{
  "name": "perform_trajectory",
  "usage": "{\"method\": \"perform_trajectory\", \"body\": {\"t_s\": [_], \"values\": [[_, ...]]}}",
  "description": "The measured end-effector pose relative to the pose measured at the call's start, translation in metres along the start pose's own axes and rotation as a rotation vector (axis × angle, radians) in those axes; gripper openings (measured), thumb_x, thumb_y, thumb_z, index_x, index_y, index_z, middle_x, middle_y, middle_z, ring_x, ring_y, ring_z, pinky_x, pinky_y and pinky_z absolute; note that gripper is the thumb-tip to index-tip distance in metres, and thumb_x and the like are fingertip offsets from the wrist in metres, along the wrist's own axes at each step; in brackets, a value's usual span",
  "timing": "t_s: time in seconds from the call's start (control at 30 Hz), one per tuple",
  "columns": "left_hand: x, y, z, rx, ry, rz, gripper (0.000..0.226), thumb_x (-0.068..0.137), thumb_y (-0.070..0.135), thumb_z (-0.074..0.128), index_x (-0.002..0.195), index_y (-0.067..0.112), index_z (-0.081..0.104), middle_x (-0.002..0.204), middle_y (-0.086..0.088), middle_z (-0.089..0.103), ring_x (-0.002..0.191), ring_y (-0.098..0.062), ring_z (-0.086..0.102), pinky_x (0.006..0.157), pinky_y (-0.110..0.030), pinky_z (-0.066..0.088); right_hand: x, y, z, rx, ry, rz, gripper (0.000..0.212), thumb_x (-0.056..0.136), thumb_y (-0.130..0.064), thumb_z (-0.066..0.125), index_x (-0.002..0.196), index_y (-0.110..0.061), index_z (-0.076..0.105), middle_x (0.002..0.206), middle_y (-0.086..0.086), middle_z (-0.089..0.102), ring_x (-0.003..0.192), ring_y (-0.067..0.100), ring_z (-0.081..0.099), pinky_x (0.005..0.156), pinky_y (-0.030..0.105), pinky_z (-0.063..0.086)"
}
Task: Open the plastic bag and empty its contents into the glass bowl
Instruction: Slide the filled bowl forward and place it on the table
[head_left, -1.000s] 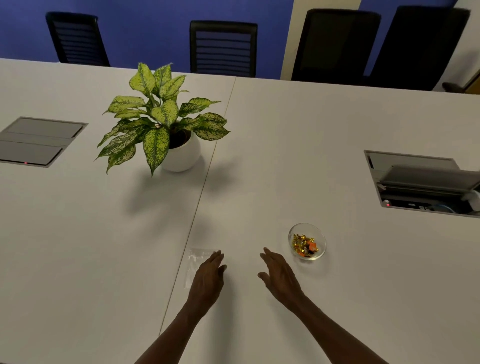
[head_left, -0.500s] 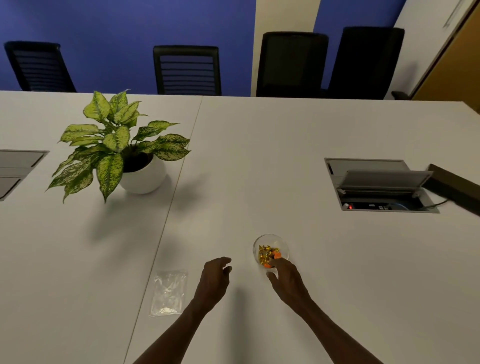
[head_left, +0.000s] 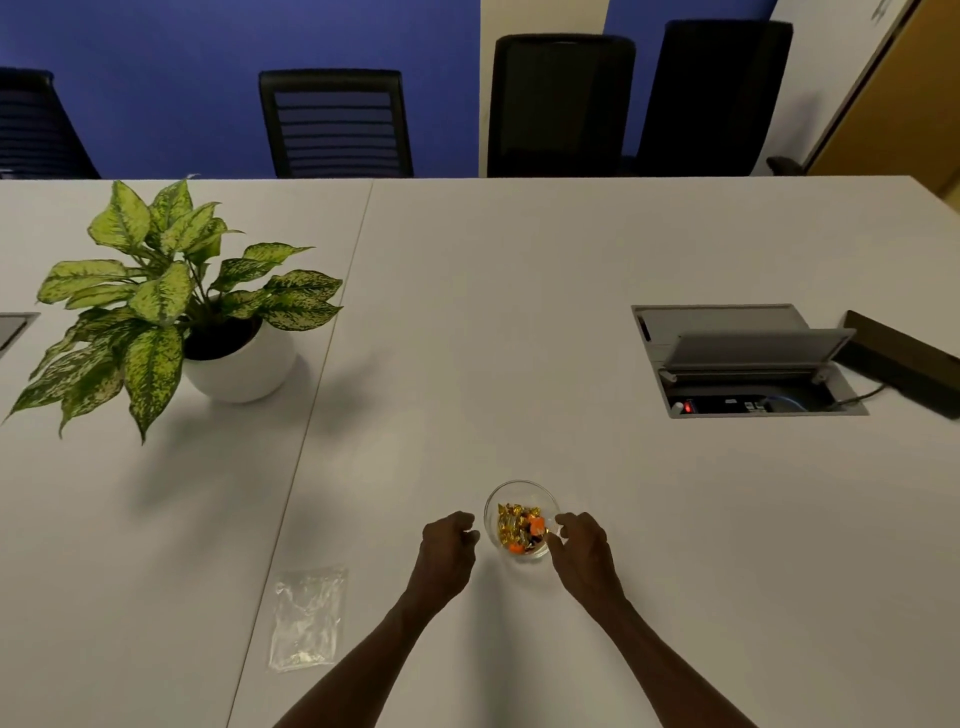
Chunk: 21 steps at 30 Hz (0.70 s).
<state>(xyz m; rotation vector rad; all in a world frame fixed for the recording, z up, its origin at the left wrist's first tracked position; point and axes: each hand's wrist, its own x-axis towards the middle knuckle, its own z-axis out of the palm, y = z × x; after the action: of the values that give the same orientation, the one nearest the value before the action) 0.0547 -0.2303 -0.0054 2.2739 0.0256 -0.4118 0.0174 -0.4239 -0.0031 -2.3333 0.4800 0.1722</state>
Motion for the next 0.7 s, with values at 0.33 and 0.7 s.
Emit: {"method": "perform_trajectory", "body": {"t_s": [0.33, 0.7], "values": [[0.024, 0.012, 0.016, -0.166, -0.004, -0.132, 0.019, 0.093, 0.016, 0.060, 0.101, 0.006, 0.073, 0.092, -0.012, 0.077, 0.088, -0.029, 0.070, 0.088, -0.039, 0.051, 0.022, 0.006, 0.008, -0.040, 0.024, 0.090, 0.020, 0.090, -0.017, 0.063, 0.077, -0.002, 0.060, 0.072, 0.011, 0.064, 0.069, 0.026, 0.056, 0.062, 0.032, 0.045], [0.033, 0.007, 0.018, -0.227, -0.010, -0.216, 0.010, 0.084, 0.010, 0.070, 0.083, 0.006, 0.079, 0.068, -0.012, 0.076, 0.061, -0.021, 0.070, 0.074, -0.036, 0.060, 0.037, 0.012, 0.008, -0.024, 0.035, 0.033, 0.056, 0.088, -0.010, 0.061, 0.046, -0.023, 0.028, 0.042, -0.009, 0.032, 0.041, 0.006, 0.027, 0.044, 0.019, 0.022]]}}
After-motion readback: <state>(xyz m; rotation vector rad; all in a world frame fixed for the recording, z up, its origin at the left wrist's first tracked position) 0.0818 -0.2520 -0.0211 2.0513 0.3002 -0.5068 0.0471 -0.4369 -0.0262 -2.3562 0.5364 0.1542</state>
